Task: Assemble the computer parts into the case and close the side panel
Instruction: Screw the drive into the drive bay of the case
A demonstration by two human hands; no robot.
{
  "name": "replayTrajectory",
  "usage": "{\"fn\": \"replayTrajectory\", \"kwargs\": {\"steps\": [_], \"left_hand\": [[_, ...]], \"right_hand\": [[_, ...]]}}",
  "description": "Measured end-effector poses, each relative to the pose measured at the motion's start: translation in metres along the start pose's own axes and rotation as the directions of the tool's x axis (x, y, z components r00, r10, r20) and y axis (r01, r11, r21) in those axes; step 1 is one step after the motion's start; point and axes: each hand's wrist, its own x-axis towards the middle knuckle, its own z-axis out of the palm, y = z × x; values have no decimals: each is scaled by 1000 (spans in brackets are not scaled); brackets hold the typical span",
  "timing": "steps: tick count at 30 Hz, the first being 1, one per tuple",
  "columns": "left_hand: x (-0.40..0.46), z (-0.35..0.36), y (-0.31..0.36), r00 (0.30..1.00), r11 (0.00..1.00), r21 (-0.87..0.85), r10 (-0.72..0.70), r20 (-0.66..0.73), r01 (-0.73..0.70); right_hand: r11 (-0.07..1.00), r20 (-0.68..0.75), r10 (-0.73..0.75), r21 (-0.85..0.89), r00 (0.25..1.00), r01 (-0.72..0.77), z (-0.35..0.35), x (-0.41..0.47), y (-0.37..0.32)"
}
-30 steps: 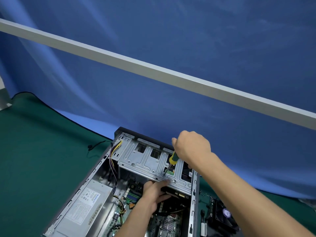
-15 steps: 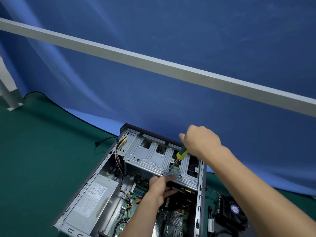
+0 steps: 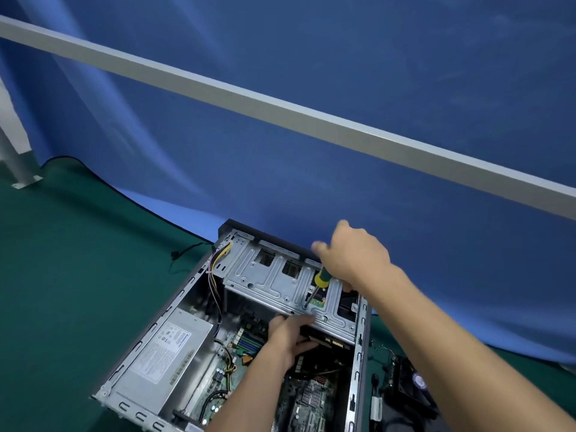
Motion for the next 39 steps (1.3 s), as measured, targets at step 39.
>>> {"fn": "replayTrajectory", "kwargs": {"steps": [39], "left_hand": [[-4, 1, 2, 999, 1000, 3, 30, 20, -30]], "right_hand": [[981, 53, 82, 173, 995, -90, 1, -9, 36]]}}
